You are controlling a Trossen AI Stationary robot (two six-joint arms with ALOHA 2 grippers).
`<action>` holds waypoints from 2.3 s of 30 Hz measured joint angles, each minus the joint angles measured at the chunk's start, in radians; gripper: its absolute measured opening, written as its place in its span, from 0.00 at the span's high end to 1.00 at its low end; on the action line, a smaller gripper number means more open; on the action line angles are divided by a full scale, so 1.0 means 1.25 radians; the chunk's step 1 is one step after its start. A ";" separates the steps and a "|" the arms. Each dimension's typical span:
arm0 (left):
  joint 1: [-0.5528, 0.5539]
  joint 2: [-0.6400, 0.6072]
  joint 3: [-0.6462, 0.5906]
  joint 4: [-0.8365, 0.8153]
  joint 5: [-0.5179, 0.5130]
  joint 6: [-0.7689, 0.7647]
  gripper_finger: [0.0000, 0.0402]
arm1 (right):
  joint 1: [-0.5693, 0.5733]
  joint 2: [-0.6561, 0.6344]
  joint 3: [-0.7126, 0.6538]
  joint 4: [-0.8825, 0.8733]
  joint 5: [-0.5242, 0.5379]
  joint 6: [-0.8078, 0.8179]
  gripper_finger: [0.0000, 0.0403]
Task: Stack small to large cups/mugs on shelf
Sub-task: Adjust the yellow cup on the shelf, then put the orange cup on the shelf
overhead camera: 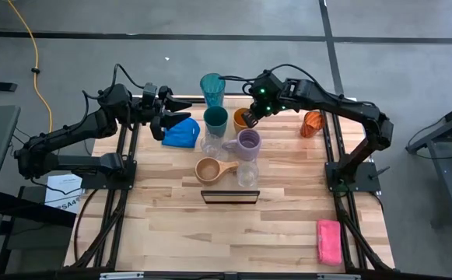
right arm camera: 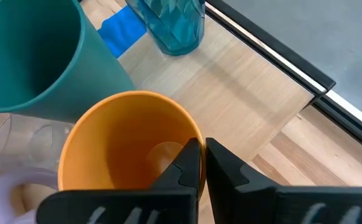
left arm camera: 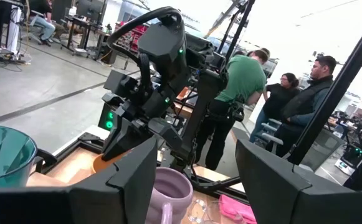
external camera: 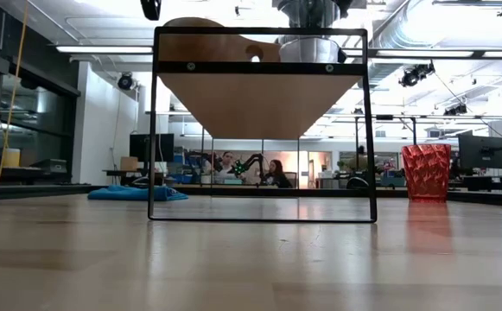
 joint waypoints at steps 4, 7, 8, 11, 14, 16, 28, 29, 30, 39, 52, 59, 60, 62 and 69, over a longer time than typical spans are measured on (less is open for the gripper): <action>0.000 0.000 0.000 0.000 0.000 0.000 0.48 | 0.002 0.000 0.000 0.000 -0.002 -0.001 1.00; 0.000 0.000 0.000 0.000 0.000 0.000 0.48 | 0.003 0.000 0.000 0.000 -0.004 -0.001 1.00; 0.000 0.000 0.000 0.000 0.000 0.000 0.48 | 0.003 0.000 0.000 0.000 -0.004 -0.001 1.00; 0.000 0.000 0.000 0.000 0.000 0.000 0.48 | 0.003 0.000 0.000 0.000 -0.004 -0.001 1.00; 0.000 0.000 0.000 0.000 0.000 0.000 0.48 | 0.003 0.000 0.000 0.000 -0.009 -0.001 1.00; 0.000 0.000 0.000 0.000 0.000 0.000 0.48 | 0.003 0.000 0.000 0.000 -0.010 -0.001 1.00; 0.000 0.000 0.000 0.000 0.000 0.000 0.48 | 0.003 0.000 0.000 0.000 -0.012 0.000 0.90; 0.000 0.000 0.000 0.000 0.000 0.000 0.48 | 0.003 0.000 0.000 0.000 -0.012 0.000 0.88; 0.000 0.000 0.000 0.000 0.000 0.000 0.48 | 0.003 0.000 0.000 0.000 -0.012 -0.001 0.86; 0.000 0.000 0.000 0.000 0.000 0.000 0.48 | 0.003 0.000 0.000 0.017 -0.011 0.002 0.79; 0.000 0.000 0.000 0.000 0.002 0.001 0.48 | -0.045 -0.093 0.000 0.026 -0.070 -0.041 0.79; 0.000 0.000 0.000 0.000 0.020 0.003 0.48 | -0.034 -0.173 0.000 0.016 -0.098 -0.192 0.79; 0.000 0.000 0.000 0.001 0.020 0.005 0.48 | -0.031 -0.182 0.000 0.013 -0.104 -0.211 0.79; 0.000 -0.003 0.000 0.001 0.020 0.008 0.48 | -0.025 -0.198 0.000 0.012 -0.122 -0.248 0.79; 0.000 -0.019 0.000 0.000 0.032 0.009 0.48 | -0.018 -0.256 -0.035 0.094 -0.238 -0.323 0.79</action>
